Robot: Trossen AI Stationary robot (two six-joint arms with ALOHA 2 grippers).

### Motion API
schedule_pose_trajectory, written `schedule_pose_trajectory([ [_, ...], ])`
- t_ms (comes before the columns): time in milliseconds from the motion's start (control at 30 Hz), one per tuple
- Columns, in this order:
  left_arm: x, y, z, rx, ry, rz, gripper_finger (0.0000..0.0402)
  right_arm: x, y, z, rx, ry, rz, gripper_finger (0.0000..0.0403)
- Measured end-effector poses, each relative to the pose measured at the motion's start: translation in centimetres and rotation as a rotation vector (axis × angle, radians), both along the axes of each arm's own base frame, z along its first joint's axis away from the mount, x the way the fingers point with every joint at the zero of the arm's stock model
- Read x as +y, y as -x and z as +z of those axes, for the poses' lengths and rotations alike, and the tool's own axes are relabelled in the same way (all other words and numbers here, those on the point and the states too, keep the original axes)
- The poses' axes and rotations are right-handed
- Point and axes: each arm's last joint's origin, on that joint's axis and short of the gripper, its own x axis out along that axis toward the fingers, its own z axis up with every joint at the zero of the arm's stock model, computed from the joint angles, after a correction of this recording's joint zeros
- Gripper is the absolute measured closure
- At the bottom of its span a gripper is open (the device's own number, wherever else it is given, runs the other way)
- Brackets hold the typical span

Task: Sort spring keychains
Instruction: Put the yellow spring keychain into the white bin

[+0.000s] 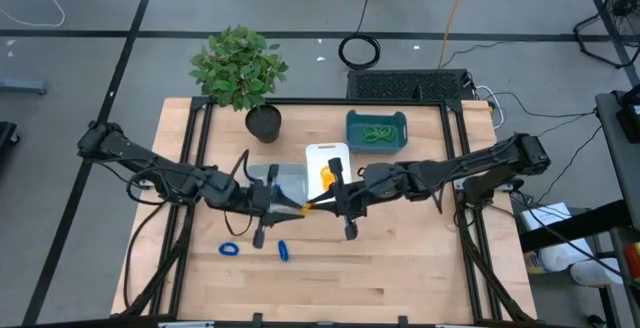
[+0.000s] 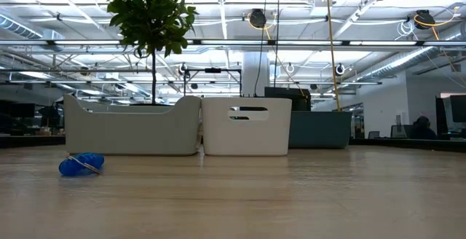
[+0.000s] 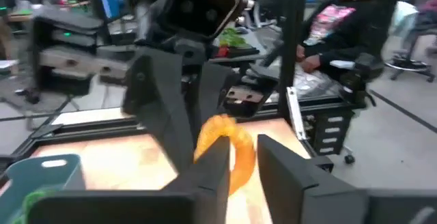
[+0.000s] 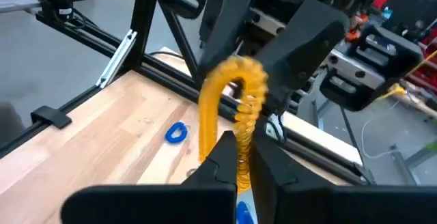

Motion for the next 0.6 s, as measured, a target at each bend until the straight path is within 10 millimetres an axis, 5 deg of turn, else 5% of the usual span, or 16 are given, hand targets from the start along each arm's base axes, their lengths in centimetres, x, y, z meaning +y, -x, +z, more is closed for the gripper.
schedule_pose_trajectory([
  [267, 0.9, 0.5, 0.0, 0.034, 0.015, 0.168, 0.0220, -0.8, 2.9, 1.4, 0.118, -0.075, -0.034, 0.0402],
  [600, 1.3, 1.4, -2.0, 0.270, 0.057, 0.179, 0.0120, -5.3, 5.8, 3.7, 0.308, -0.122, -0.196, 0.0403],
])
